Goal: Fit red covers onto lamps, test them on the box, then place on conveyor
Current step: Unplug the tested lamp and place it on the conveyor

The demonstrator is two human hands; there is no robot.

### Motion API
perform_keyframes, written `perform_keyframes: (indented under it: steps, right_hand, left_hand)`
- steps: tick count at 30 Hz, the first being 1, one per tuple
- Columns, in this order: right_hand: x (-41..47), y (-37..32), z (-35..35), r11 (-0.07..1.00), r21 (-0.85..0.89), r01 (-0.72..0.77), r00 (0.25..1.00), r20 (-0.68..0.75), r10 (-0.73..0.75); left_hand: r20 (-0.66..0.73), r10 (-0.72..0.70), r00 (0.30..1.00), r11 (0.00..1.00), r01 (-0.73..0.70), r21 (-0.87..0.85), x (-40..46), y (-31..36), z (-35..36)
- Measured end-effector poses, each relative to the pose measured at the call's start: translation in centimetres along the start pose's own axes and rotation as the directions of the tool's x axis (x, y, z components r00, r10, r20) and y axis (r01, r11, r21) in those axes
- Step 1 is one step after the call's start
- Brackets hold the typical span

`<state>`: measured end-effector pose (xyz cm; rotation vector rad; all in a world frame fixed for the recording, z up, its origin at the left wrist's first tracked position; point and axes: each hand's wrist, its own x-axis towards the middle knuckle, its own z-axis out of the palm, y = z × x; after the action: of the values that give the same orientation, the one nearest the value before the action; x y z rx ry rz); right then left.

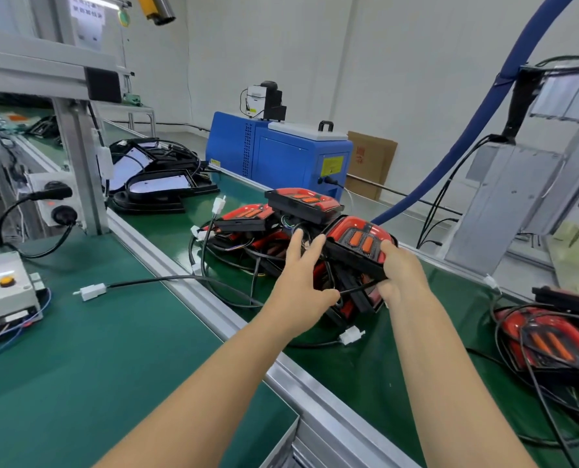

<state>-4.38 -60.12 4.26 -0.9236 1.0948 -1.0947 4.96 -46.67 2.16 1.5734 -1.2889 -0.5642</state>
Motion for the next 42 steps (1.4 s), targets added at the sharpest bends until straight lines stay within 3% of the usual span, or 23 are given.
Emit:
perform_keyframes:
  steps: [4,8,14,17,22,26,30,35,38,42]
  right_hand:
    - [0.3,-0.8,1.3,0.998,0.048,-0.045,0.999,-0.008,0.045]
    - [0.4,-1.6,2.9,0.994,0.065,-0.089,0.996,-0.015,0.090]
    - [0.7,-1.6,4.2,0.990,0.049,-0.133,0.990,-0.047,0.136]
    - [1.0,-0.7,3.6,0.988,-0.140,-0.058,0.997,-0.057,0.051]
    - [1.1,-0.2,2.6,0.935,-0.346,0.082,0.995,-0.031,-0.098]
    - [0.4,-0.2,2.6,0.913,-0.347,0.213,0.977,0.062,-0.204]
    - [0.2,-1.0,2.9,0.900,-0.326,0.290,0.956,0.126,-0.263]
    - [0.6,1.3,1.3,0.699,-0.601,0.387,0.920,0.198,-0.339]
    - [0.8,1.4,0.7,0.570,-0.670,0.475,0.865,0.235,-0.444]
    - [0.2,1.3,1.0,0.201,-0.806,0.557,0.746,0.379,-0.547]
  left_hand:
    - [0.081,0.076,0.994,0.977,-0.091,0.191,0.4,0.1,0.4]
    - [0.108,0.052,0.993,0.901,-0.093,0.423,1.6,-0.1,0.0]
    - [0.136,0.004,0.991,0.860,-0.073,0.506,2.2,-1.1,-0.5]
    - [0.099,0.004,0.995,0.788,-0.064,0.613,1.8,-1.9,-0.1]
    - [0.025,0.168,0.985,0.623,-0.126,0.772,2.1,-1.9,0.5]
    - [0.015,0.130,0.991,0.580,-0.088,0.810,2.8,-2.1,-0.1]
    - [-0.003,0.124,0.992,0.608,-0.074,0.791,3.6,-1.8,-1.0]
    - [0.080,0.032,0.996,0.574,-0.084,0.814,2.8,-2.4,-0.2]
    - [0.079,0.030,0.996,0.565,-0.081,0.821,2.6,-2.4,0.0]
    - [0.071,0.032,0.997,0.560,-0.077,0.825,2.9,-1.8,-0.3]
